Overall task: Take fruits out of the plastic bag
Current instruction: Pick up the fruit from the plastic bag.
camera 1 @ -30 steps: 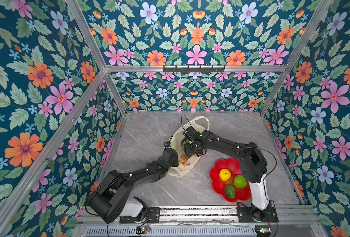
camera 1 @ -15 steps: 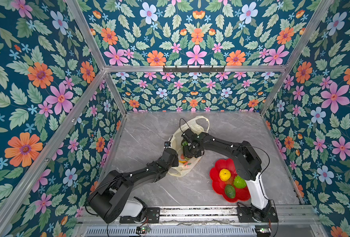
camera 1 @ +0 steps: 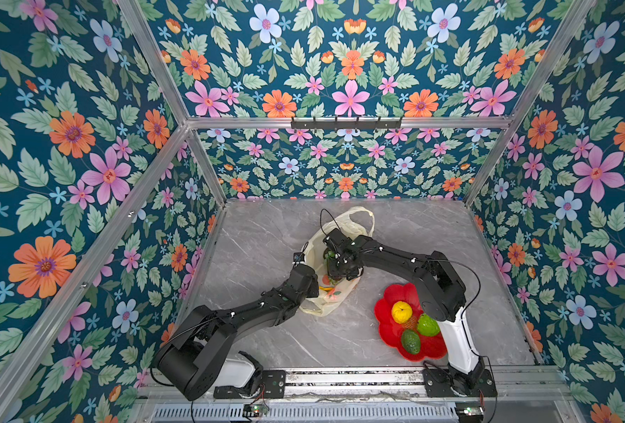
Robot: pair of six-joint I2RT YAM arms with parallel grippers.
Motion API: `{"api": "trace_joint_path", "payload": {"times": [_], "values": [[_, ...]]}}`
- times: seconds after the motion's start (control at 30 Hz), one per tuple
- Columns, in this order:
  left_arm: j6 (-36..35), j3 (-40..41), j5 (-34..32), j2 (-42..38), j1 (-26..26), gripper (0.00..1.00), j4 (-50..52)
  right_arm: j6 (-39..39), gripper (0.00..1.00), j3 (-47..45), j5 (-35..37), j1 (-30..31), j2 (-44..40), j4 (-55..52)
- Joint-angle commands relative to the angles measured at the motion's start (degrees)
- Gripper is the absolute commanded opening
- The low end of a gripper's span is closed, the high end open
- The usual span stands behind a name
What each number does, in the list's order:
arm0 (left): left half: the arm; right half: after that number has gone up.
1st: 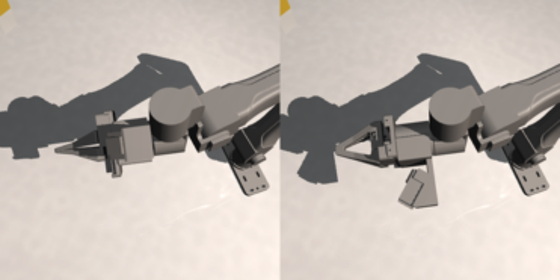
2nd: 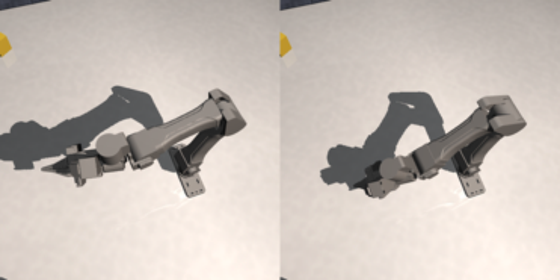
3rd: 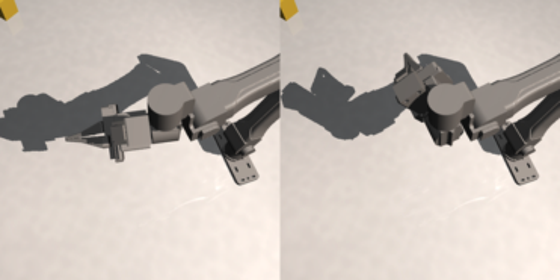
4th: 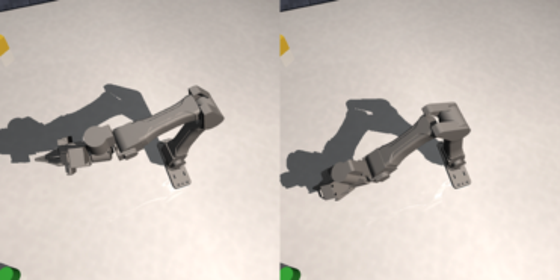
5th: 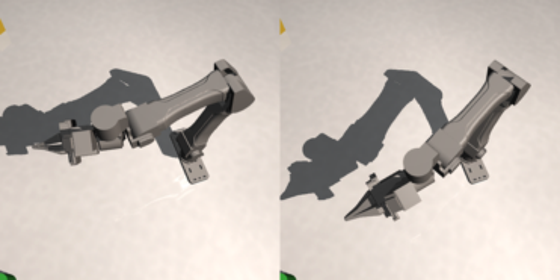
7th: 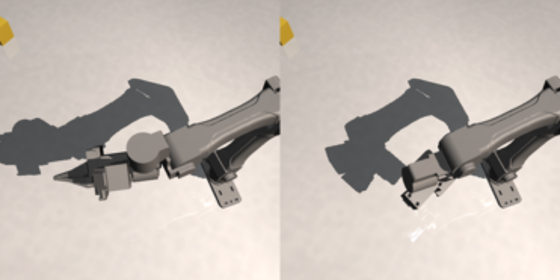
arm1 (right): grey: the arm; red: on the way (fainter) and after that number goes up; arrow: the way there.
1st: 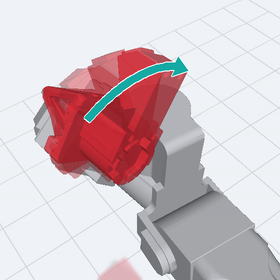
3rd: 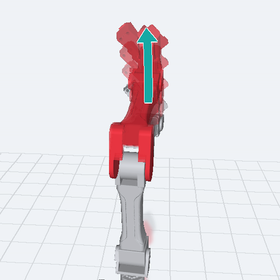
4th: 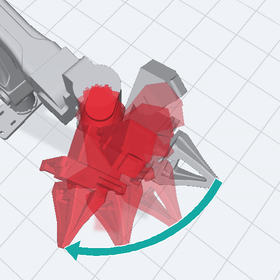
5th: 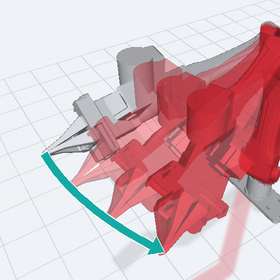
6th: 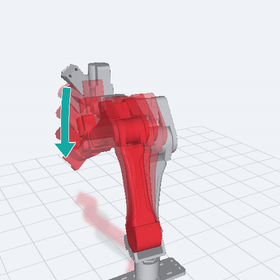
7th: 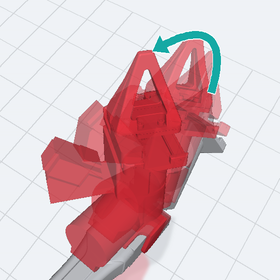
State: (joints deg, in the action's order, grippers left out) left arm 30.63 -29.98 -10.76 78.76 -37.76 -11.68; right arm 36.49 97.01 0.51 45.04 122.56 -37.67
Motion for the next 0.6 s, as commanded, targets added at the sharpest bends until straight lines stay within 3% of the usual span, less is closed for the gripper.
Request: {"api": "trace_joint_path", "payload": {"times": [0.0, 0.33, 0.57], "values": [[-0.8, -0.3, -1.0, 0.1, 0.1, 0.25, 0.7, -1.6, 0.57, 0.0, 0.4, 0.1, -1.8, -0.6], [-2.2, -0.2, -3.1, -0.4, 0.1, 0.25, 1.3, -4.2, 0.57, -3.3, -4.0, 0.1, -11.1, -3.3], [-4.8, -1.8, -4.4, -0.9, 0.1, 0.25, 3.9, -2.8, 0.56, -12.4, -8.0, -1.8, -22.5, -3.4]]}}
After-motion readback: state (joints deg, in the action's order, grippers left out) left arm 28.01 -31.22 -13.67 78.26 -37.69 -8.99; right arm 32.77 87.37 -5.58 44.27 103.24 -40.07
